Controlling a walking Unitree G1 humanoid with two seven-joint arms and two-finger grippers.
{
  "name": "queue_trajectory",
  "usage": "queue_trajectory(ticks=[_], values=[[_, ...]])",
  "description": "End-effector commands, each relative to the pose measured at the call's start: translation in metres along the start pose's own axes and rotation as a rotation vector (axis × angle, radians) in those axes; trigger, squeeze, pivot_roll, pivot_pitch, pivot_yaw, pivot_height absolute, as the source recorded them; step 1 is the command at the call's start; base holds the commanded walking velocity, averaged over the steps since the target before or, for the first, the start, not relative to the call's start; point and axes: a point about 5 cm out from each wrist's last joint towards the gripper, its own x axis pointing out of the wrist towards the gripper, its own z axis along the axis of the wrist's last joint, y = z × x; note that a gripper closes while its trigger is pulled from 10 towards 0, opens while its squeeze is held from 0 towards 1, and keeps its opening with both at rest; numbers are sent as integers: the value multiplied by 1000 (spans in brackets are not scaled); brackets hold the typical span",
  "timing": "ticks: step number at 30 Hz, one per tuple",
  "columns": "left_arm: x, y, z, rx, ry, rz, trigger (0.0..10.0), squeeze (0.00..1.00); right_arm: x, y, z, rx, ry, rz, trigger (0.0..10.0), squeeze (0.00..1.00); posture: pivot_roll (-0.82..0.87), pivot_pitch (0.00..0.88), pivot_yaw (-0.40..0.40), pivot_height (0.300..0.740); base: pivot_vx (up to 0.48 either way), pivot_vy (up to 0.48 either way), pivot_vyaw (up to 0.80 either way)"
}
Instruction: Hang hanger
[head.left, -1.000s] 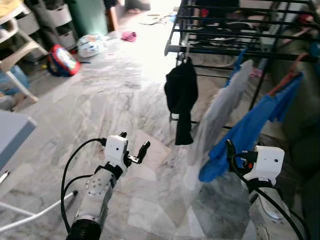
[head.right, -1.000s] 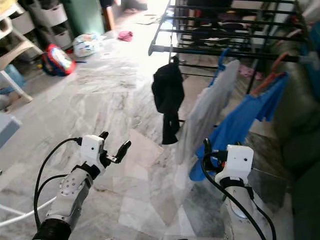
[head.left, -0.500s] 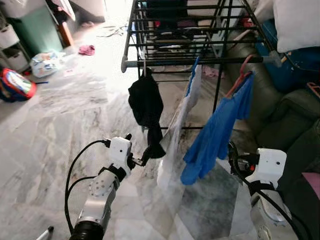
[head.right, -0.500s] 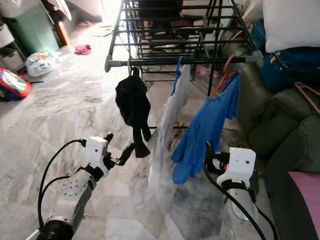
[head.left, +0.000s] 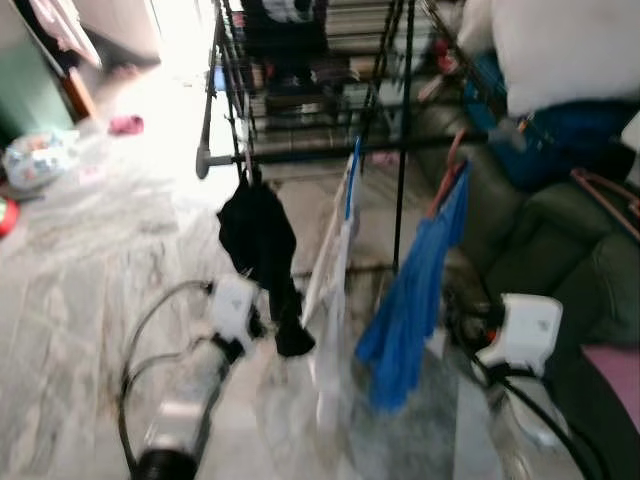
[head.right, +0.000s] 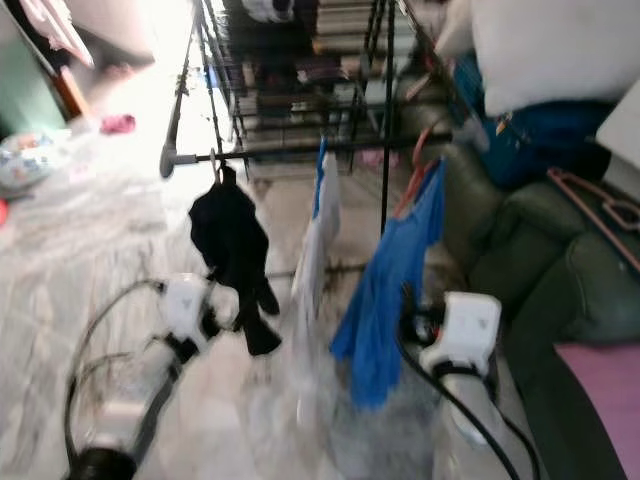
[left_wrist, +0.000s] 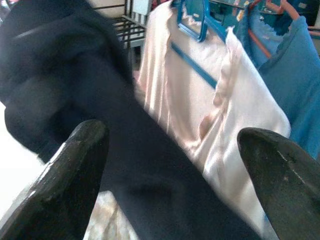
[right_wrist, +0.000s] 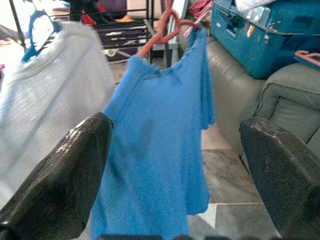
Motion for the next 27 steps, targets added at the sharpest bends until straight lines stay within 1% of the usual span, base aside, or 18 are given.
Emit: queue_trajectory(ticks=[1, 10, 14, 19, 21, 25, 27], values=[[5, -9, 2, -9, -5, -35, 10000, 0, -1, -6, 0, -14, 4, -26, 10000, 0, -82, 122, 48, 740, 300, 0, 0], [4, -9, 1, -1, 3, -37, 10000, 0, 0, -4, -1, -14, 6, -25, 10000, 0, -79, 127, 47, 740, 301, 0, 0], [3, -10, -1, -14, 4, -31, 10000, 0, 0, -4, -2, -14, 8, -23, 10000, 0, -80, 127, 45, 740, 0, 0, 0], [2, -11, -3, 3, 9, -38, 10000, 0, 1, -3, -2, -6, 14, -20, 10000, 0, -78, 130, 42, 740, 0, 0, 0], [1, -11, -4, 13, 9, -39, 10000, 0, 3, -2, -2, 7, 19, -10, 10000, 0, -76, 132, 43, 740, 0, 0, 0], [-2, -10, -4, 8, 7, -49, 10000, 0, 6, 0, -2, 12, 25, 0, 10000, 0, -70, 133, 43, 740, 0, 0, 0], [-5, -8, -5, 20, 12, -50, 10000, 0, 11, 3, -1, 15, 31, 10, 10000, 0, -62, 138, 46, 740, 0, 0, 0]])
